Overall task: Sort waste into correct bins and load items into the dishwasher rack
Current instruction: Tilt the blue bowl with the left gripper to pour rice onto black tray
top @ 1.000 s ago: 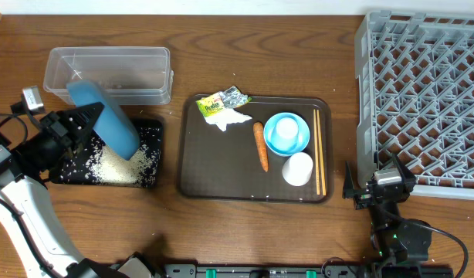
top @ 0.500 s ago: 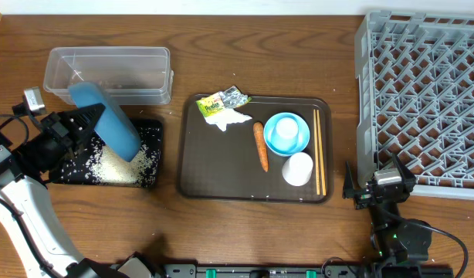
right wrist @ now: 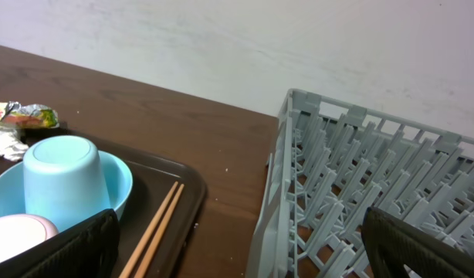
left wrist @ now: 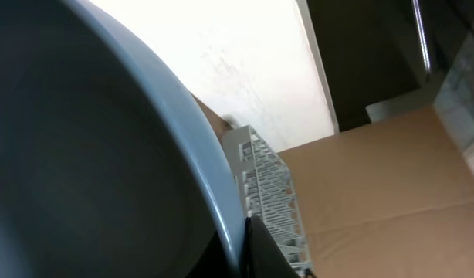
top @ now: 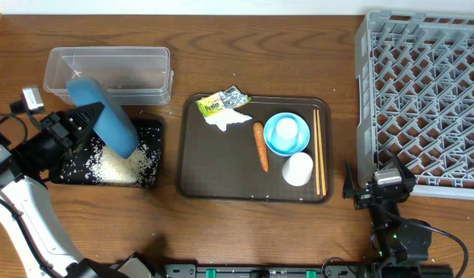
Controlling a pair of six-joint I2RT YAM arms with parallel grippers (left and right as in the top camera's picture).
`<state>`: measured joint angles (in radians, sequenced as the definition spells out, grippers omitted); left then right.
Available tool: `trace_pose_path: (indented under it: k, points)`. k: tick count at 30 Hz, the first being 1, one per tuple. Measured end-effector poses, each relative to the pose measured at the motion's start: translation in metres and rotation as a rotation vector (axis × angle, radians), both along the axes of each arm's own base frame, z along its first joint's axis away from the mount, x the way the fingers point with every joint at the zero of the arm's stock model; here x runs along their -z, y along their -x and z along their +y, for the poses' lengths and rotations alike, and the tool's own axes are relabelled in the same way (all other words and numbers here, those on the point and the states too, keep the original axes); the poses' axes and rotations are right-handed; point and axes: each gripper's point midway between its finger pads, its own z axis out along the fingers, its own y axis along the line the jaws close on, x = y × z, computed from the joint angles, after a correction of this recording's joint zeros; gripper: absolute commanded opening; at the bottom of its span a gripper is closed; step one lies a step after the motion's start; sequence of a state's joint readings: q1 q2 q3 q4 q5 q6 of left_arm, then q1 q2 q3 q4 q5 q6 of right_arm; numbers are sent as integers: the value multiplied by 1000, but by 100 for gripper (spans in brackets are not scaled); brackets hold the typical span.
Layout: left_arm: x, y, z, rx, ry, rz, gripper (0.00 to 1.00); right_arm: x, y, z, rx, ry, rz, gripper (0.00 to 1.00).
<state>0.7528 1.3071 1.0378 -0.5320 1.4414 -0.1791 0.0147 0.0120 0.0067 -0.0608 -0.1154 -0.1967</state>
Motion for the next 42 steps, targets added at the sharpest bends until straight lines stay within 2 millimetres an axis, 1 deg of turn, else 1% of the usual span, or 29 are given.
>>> trace_pose_path:
  k: [10,16,19,22,27,32,36,39,42]
  points:
    - [-8,3,-5,38,29,-36,6,0,0,0,0,0,0,99]
    - [-9,3,-5,40,14,-49,6,0,0,0,0,0,0,99]
    - [-6,2,-4,28,11,-33,6,0,0,0,0,0,0,99]
    - [-7,3,-6,39,10,-46,6,0,0,0,0,0,0,99]
    - [-5,6,-9,42,37,-17,6,0,0,0,0,0,0,99]
    - [-1,10,-17,-9,-25,56,6,0,0,0,0,0,0,99]
    - [9,20,-15,-113,-124,155,6,0,0,0,0,0,0,99]
    - [7,26,-16,-130,-205,134,6,0,0,0,0,0,0,99]
    - [8,27,-10,-176,-283,135,6,0,0,0,0,0,0,99]
